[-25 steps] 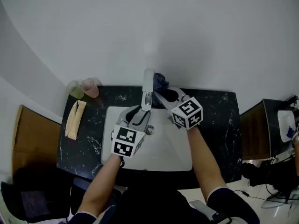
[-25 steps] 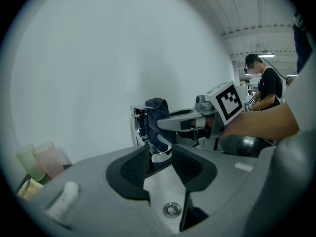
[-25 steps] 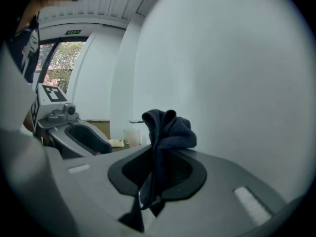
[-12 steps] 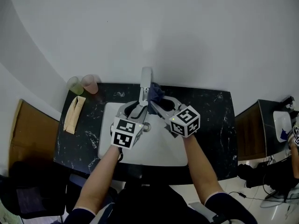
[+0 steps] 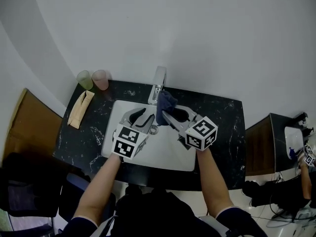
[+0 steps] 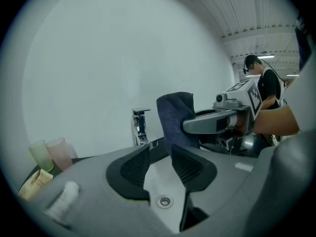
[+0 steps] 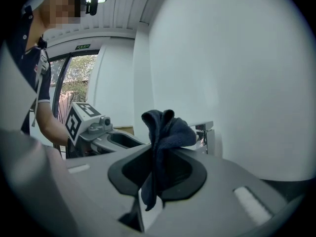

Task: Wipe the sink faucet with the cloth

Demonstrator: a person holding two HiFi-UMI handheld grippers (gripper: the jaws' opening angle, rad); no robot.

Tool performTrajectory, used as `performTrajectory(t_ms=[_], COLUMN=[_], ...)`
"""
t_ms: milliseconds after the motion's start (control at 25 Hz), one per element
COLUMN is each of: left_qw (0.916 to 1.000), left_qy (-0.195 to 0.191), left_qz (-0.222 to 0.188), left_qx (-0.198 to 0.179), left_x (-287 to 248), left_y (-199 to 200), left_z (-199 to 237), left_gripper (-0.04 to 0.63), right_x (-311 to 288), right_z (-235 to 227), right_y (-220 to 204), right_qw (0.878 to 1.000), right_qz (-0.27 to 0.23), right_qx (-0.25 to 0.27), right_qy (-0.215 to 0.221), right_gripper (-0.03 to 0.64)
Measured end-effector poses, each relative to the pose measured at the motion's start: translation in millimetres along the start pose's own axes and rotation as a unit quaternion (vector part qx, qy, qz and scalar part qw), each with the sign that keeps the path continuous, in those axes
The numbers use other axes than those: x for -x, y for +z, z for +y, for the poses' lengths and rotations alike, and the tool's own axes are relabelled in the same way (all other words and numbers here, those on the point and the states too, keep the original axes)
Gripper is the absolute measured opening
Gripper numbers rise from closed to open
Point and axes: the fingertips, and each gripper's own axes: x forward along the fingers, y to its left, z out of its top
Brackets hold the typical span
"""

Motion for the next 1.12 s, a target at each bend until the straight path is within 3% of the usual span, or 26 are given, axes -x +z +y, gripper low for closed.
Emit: performTrajectory(t_ms=[320, 480, 720, 960, 1120], left_qw=[0.997, 0.9878, 0.9661, 0.9597, 0.9651], left_qy=[-0.039, -0.125, -0.241, -0.262, -0.246], left_qz=[-0.061, -0.076, -0.082, -0.089, -0.08], left_qx=[0.028, 0.052, 0.042, 0.05, 0.043], left_x=[24, 29, 38, 42, 38], left_y=[39, 50, 63, 62, 48], left_z=[-14, -28, -46, -24, -4], left_gripper=[0.149, 0.197, 0.216, 0.21, 0.144], right_x=[13, 15, 16, -11, -37], right_z=[21, 34, 56, 69, 63], right_y=[12, 14, 21, 17, 5], right_qw=[0.997, 0.994, 0.989, 0.992, 0.997], right_qz=[0.006, 0.0, -0.016, -0.011, 0.012], right_qx=[0.077, 0.089, 0.09, 0.072, 0.061], right_qy=[0.026, 0.058, 0.115, 0.108, 0.044], right_gripper=[0.064, 0.066, 0.064, 0.064, 0.068])
